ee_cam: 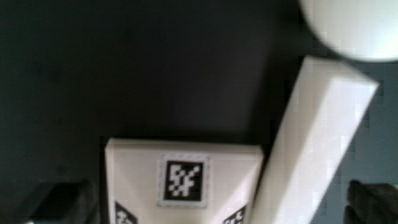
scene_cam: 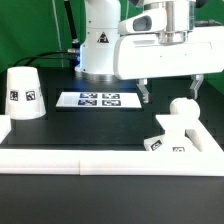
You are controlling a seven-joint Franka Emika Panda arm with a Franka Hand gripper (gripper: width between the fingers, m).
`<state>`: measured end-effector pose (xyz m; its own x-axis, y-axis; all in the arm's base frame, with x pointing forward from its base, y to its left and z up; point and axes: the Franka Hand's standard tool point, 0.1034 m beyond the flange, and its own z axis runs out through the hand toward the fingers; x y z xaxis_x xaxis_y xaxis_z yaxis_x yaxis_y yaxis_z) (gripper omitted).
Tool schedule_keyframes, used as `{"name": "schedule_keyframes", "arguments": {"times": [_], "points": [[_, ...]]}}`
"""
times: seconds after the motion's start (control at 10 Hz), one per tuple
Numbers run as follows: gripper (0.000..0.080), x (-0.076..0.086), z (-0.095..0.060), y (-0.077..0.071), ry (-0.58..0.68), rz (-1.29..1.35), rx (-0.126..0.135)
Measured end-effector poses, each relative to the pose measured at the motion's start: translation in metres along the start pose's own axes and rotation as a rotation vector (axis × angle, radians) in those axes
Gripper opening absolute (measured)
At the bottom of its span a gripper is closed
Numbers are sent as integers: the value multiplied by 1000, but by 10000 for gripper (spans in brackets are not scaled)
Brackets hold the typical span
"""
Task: Assemble lamp
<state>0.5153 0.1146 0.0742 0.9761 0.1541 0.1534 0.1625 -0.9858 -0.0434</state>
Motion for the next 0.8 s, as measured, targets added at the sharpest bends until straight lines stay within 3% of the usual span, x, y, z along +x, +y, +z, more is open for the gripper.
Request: {"name": "schedule_keyframes", "arguments": {"times": [0.4, 0.8], "points": [[699, -8, -2, -28, -6, 44, 8], [699, -7, -2, -29, -6, 48, 11]]}}
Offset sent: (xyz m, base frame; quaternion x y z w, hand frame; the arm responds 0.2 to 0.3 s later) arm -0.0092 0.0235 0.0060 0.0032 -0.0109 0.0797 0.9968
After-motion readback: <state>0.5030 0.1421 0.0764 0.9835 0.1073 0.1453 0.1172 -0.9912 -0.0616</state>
